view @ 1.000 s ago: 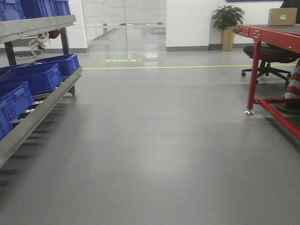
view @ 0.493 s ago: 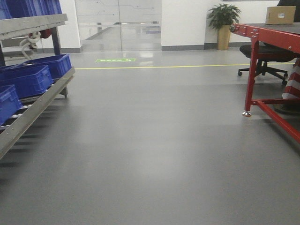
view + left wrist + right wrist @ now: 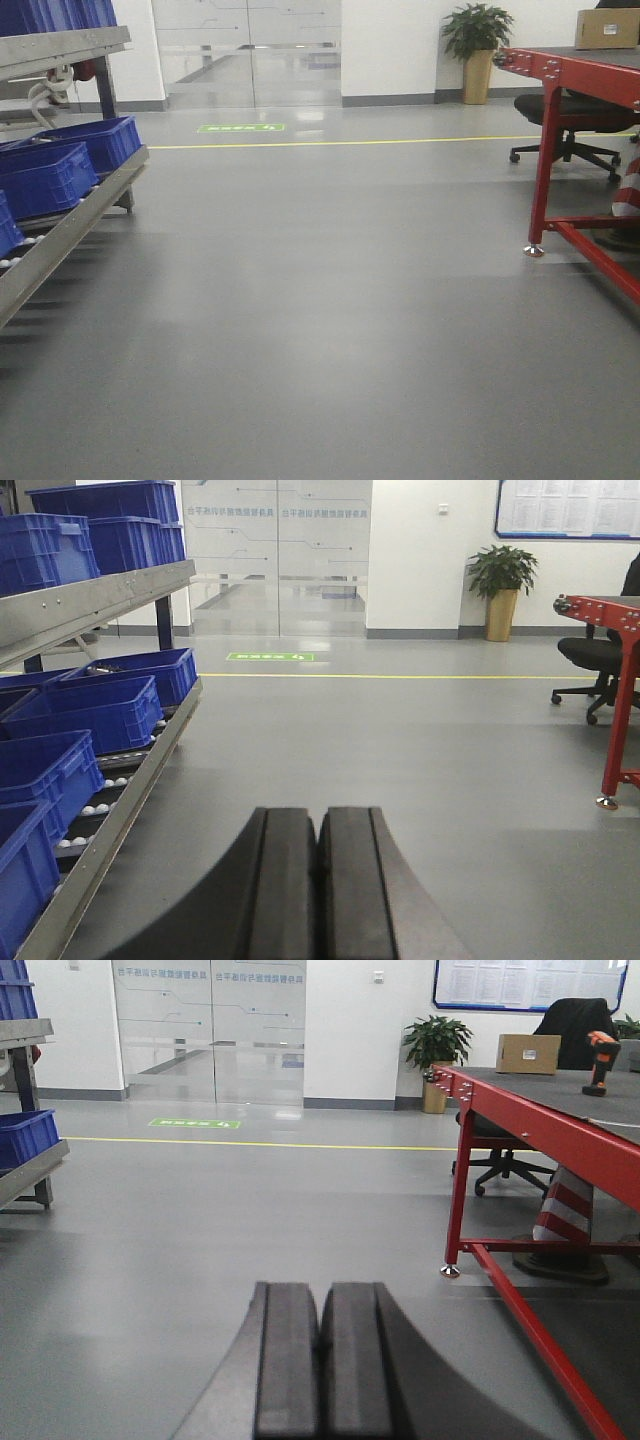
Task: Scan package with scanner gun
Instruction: 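Drive the base forward along the aisle past the blue bins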
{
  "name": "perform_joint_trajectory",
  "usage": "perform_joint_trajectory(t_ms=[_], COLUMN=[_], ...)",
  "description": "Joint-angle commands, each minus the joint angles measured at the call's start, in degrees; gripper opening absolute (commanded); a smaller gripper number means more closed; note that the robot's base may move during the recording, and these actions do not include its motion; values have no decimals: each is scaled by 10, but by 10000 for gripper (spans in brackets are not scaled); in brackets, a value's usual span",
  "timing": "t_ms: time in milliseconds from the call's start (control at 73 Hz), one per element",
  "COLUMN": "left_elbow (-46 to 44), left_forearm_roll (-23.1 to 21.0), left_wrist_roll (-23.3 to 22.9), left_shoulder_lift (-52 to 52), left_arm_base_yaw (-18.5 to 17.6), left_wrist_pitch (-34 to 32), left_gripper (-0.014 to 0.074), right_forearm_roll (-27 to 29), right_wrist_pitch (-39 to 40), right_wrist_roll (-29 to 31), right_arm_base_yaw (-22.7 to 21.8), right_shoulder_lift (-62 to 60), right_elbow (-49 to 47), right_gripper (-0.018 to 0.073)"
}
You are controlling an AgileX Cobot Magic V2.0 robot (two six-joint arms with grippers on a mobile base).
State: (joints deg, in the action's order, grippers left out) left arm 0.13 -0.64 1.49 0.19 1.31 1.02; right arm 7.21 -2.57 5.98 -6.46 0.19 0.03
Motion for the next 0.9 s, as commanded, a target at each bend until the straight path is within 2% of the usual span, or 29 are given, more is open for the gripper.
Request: perform_joint_trajectory(t_ms=[0, 891], left_elbow=[-1, -1], left_forearm_roll=[-3, -3], left_wrist_roll=[1, 1], left_shoulder_lift=[-2, -2], left_arm_base_yaw=[1, 1], left_wrist_pitch=[-10, -10], left_gripper=[-111, -111], right_forearm_roll=[0, 0], right_wrist_pitch=[9, 9], right_wrist_roll=[2, 2], right_arm_base_yaw=[-2, -2], right_shoulder_lift=[-2, -2], right_elbow=[0, 0], right_gripper=[-154, -154])
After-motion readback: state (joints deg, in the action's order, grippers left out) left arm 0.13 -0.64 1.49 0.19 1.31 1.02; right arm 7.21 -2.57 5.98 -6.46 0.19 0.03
